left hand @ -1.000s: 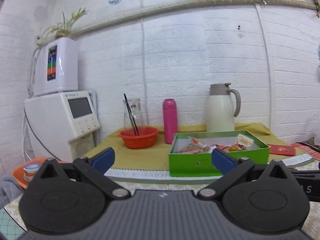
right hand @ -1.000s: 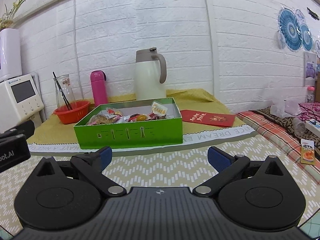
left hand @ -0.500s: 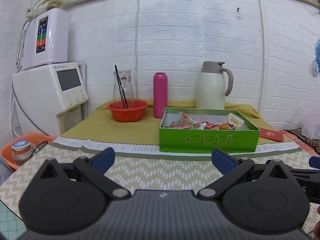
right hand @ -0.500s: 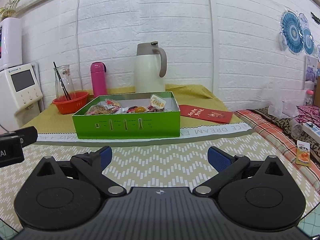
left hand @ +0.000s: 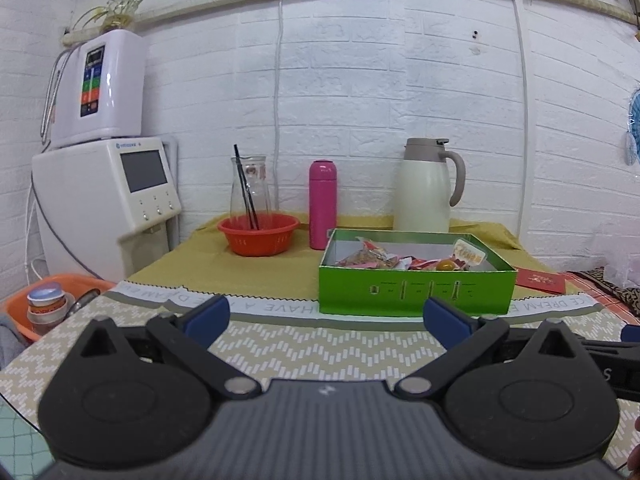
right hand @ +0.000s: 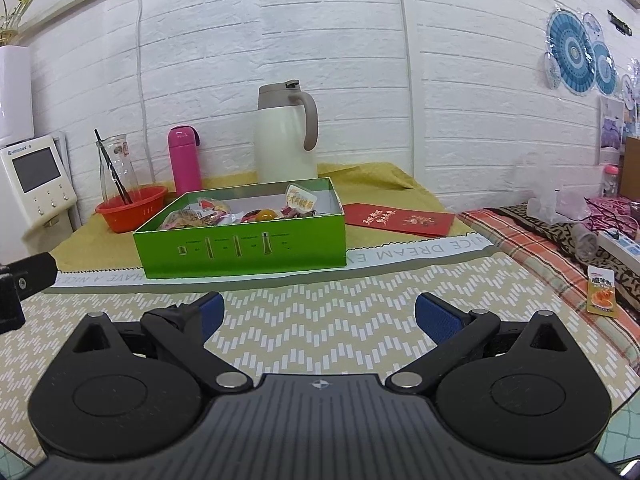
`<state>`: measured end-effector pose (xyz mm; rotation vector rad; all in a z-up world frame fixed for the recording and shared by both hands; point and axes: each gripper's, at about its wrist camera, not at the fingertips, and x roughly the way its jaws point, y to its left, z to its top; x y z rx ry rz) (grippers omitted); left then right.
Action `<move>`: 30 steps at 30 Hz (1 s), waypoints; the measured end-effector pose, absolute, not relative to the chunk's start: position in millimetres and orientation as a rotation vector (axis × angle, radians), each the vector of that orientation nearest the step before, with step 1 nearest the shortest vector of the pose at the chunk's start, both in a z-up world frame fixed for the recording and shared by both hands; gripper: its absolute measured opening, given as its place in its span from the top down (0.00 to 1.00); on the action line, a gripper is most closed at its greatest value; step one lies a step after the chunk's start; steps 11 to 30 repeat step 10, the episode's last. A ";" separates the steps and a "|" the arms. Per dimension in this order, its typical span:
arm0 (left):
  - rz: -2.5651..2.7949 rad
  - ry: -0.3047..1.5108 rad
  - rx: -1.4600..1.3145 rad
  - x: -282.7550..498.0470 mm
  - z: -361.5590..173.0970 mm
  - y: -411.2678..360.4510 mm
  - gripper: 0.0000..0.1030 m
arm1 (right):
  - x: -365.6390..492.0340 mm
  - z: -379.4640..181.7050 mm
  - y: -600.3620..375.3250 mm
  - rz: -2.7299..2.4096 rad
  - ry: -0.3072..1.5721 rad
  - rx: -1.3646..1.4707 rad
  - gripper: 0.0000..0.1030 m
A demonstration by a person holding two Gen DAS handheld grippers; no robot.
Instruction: Organize snacks
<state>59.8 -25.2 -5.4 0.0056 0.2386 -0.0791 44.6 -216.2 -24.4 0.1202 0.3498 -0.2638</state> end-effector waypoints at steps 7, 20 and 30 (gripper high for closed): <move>-0.086 0.224 0.005 58.4 -6.4 -22.2 0.00 | 42.8 -25.9 -220.9 -0.288 0.347 0.131 0.00; -0.082 0.234 0.009 60.1 -7.6 -24.2 0.00 | 42.8 -26.2 -220.4 -0.295 0.349 0.123 0.00; -0.082 0.234 0.009 60.1 -7.6 -24.2 0.00 | 42.8 -26.2 -220.4 -0.295 0.349 0.123 0.00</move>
